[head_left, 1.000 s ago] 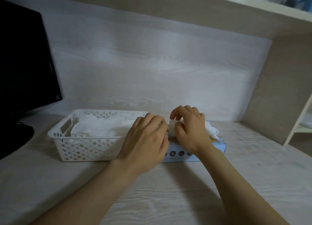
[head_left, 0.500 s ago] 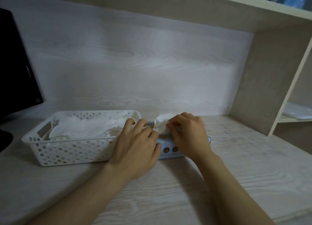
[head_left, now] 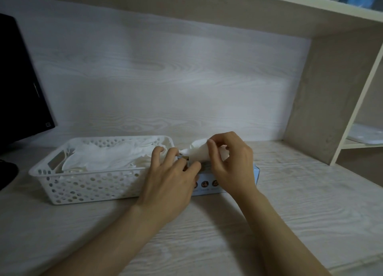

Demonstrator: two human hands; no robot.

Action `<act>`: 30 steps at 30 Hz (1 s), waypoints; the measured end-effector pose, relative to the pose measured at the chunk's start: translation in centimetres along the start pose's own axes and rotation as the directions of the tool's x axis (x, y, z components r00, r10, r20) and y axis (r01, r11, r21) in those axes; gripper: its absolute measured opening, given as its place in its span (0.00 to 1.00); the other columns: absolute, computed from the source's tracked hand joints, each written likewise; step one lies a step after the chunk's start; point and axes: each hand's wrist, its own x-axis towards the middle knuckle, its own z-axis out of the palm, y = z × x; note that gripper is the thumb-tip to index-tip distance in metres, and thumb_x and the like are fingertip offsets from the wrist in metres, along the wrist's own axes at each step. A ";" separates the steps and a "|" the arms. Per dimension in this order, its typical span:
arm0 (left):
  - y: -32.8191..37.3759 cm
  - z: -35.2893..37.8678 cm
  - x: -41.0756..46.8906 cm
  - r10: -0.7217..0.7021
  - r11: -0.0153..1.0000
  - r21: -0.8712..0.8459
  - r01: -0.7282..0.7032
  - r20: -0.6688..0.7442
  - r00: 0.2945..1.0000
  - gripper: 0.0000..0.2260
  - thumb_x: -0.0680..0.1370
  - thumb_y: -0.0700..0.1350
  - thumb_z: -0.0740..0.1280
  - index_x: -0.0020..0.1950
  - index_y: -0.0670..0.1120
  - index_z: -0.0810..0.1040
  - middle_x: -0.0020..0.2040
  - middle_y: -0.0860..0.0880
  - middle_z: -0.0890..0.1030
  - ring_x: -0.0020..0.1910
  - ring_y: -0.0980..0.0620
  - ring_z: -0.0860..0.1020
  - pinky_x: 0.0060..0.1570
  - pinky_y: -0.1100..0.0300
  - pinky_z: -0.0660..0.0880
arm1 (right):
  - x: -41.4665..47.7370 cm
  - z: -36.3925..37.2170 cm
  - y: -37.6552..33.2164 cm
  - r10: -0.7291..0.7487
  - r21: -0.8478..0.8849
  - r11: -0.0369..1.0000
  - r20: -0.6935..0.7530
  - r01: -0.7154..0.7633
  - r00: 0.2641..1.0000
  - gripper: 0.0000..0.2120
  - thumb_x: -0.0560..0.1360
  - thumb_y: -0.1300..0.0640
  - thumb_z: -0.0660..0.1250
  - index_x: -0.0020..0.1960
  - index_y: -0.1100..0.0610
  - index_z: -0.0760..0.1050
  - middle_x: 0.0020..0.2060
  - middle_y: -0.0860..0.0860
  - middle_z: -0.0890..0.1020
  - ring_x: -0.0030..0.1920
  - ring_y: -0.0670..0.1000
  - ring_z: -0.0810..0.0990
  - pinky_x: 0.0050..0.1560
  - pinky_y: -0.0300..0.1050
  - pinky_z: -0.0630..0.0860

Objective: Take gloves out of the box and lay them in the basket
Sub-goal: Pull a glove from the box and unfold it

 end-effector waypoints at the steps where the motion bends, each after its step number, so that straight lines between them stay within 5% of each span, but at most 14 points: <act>1: 0.0 0.0 0.0 0.002 1.000 -0.001 -0.002 -0.003 1.000 0.04 0.79 0.50 0.68 0.52 0.53 0.79 0.45 0.52 0.83 0.60 0.42 0.77 0.68 0.38 0.64 | 0.1 -0.1 -0.2 -0.007 0.009 1.000 -0.010 0.007 1.000 0.03 0.81 0.62 0.70 0.49 0.56 0.81 0.43 0.46 0.82 0.44 0.44 0.80 0.45 0.41 0.75; 7: -0.1 0.1 -0.1 0.002 1.000 0.000 -0.002 0.003 1.000 0.06 0.78 0.50 0.72 0.54 0.54 0.82 0.46 0.52 0.84 0.61 0.42 0.77 0.68 0.38 0.63 | 0.5 -0.1 -1.4 0.050 0.036 0.998 -0.162 -0.045 0.986 0.03 0.84 0.60 0.66 0.52 0.58 0.77 0.46 0.48 0.80 0.47 0.42 0.78 0.51 0.33 0.70; 12: -0.1 0.1 -0.4 0.015 0.999 -0.032 -0.018 -0.087 0.996 0.08 0.75 0.47 0.76 0.53 0.50 0.84 0.48 0.51 0.85 0.59 0.40 0.78 0.65 0.37 0.67 | 0.9 -0.7 -2.4 0.205 0.157 0.974 -0.300 -0.163 0.932 0.05 0.85 0.58 0.66 0.51 0.56 0.72 0.41 0.46 0.79 0.42 0.43 0.78 0.44 0.33 0.71; 18: -0.6 -1.4 -0.6 -0.121 0.948 -0.318 0.030 -0.271 0.955 0.10 0.74 0.50 0.69 0.47 0.45 0.75 0.43 0.51 0.75 0.45 0.45 0.75 0.51 0.48 0.71 | 0.3 -0.7 -2.9 0.316 0.213 0.932 -0.085 -0.292 0.945 0.09 0.79 0.59 0.73 0.44 0.56 0.75 0.28 0.47 0.79 0.28 0.47 0.77 0.32 0.39 0.72; 21: -0.8 -2.2 -0.7 -0.131 0.936 -0.353 0.003 -0.337 0.932 0.19 0.72 0.54 0.71 0.55 0.43 0.74 0.49 0.48 0.76 0.47 0.46 0.74 0.50 0.49 0.70 | 0.7 -1.1 -3.9 0.489 0.438 0.712 0.250 -0.548 0.836 0.05 0.79 0.63 0.71 0.52 0.56 0.77 0.27 0.53 0.77 0.25 0.49 0.74 0.26 0.41 0.71; 24: -0.8 -2.3 -0.6 -0.074 0.939 -0.341 -0.051 -0.343 0.937 0.24 0.72 0.58 0.74 0.60 0.43 0.79 0.56 0.46 0.79 0.54 0.45 0.77 0.55 0.49 0.71 | 1.0 -1.4 -4.2 0.507 0.491 0.489 0.512 -0.721 0.693 0.05 0.82 0.64 0.69 0.56 0.59 0.81 0.32 0.60 0.78 0.24 0.52 0.71 0.24 0.39 0.68; 30: -1.6 -1.5 -0.8 -0.021 0.964 -0.252 -0.083 -0.385 0.923 0.07 0.82 0.47 0.71 0.52 0.44 0.83 0.47 0.49 0.82 0.46 0.45 0.79 0.53 0.48 0.73 | 1.0 -1.2 -3.8 0.432 0.550 0.353 0.621 -0.757 0.654 0.12 0.82 0.64 0.61 0.54 0.61 0.84 0.33 0.59 0.72 0.31 0.52 0.68 0.30 0.40 0.67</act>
